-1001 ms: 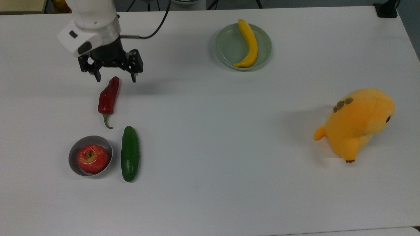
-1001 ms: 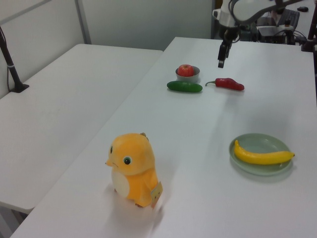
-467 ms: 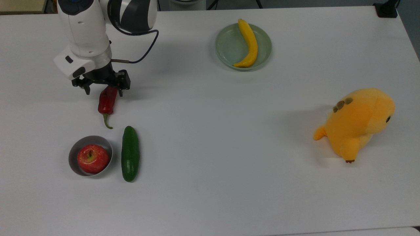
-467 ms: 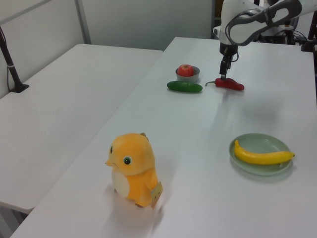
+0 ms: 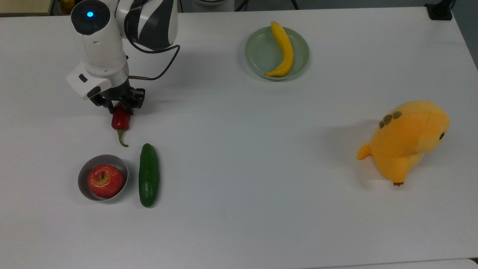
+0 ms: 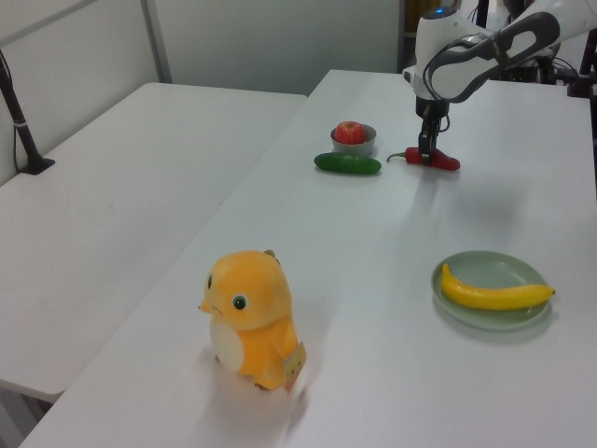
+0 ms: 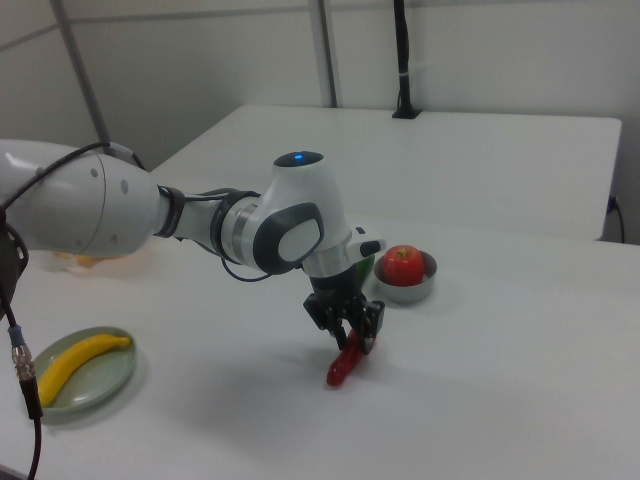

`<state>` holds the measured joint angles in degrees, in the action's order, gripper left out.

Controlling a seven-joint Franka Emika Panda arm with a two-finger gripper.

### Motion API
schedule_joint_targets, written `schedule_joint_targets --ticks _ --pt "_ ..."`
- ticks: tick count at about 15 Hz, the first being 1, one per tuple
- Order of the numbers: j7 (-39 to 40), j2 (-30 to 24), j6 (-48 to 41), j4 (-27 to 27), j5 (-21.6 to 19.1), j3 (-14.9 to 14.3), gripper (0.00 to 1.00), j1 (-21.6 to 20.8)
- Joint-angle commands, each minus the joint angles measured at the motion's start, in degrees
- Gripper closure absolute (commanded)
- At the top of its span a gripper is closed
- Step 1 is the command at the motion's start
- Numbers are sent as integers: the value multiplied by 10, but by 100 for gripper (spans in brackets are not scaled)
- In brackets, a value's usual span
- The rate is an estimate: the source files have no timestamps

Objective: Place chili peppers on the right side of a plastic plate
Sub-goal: 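Close the gripper on the red chili pepper's body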

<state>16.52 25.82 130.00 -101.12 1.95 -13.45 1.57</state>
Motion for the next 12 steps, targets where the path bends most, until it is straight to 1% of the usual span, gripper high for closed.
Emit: schedule_joint_targets --ticks 1,2,4,6,8,10,12 --pt "6 -8 17 -17 9 -2 77 -1" --pt "6 -8 19 -17 9 -2 85 -1" --pt "5 -8 20 -17 9 -2 94 -1" --pt "6 -10 17 -17 9 -3 95 -1" --pt "1 -27 -6 -17 9 -2 95 -4" --pt "1 -52 -65 -16 9 3 95 -7" --pt "2 -81 -137 -16 9 4 95 -22"
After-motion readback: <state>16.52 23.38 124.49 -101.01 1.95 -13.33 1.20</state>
